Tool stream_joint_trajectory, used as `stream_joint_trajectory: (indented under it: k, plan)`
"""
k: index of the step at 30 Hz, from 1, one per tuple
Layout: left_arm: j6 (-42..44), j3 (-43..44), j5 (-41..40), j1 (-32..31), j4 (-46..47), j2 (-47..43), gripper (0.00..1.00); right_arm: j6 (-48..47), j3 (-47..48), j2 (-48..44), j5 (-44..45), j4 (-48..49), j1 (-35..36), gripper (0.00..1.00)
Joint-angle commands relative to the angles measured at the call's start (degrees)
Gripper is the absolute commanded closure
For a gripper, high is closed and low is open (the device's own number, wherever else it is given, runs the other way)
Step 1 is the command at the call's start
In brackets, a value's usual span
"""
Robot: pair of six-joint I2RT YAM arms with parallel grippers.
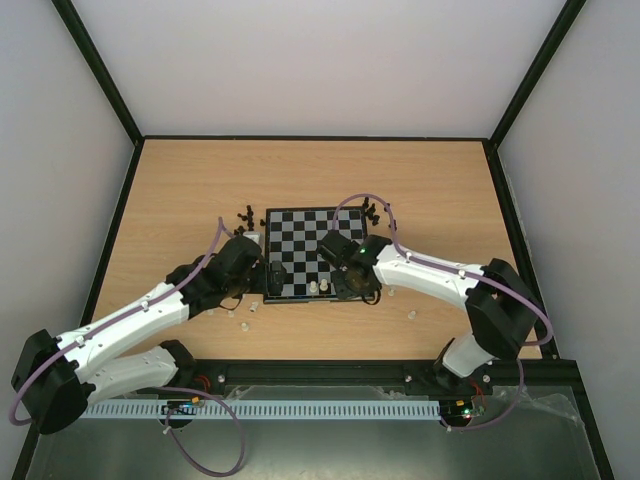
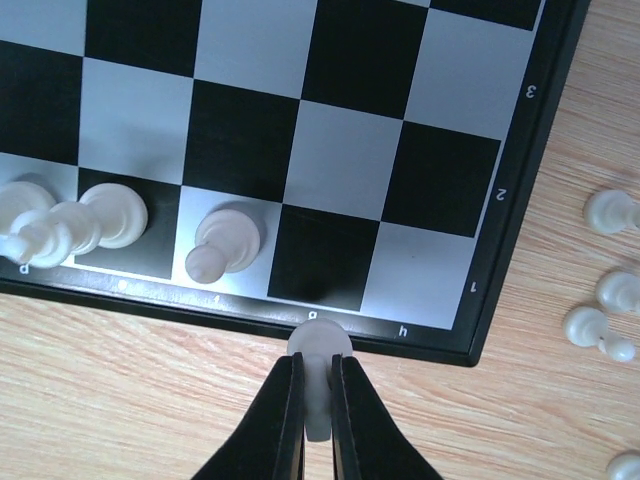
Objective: Set up the chess pieces on the board
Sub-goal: Place the chess piece on the chessboard.
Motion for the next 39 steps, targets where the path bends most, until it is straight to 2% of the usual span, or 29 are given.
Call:
stream_joint_trajectory:
  k: [1, 30, 39]
  plan:
    - [0.64, -0.61, 0.25, 0.53, 0.54, -0.60, 0.01, -3.00, 0.96, 1.67, -2.28, -0.61, -1.53, 0.99]
    - [0.61, -0.81, 0.34, 1.27, 1.11, 0.14, 0.01, -8.10, 2.44, 6.89, -5.63, 2.03, -5.98, 0.98]
    - [0.54, -0.60, 0.51, 1.32, 0.92, 0.27, 0.01, -8.28, 2.21, 7.22, -5.89, 2.33, -6.02, 0.94]
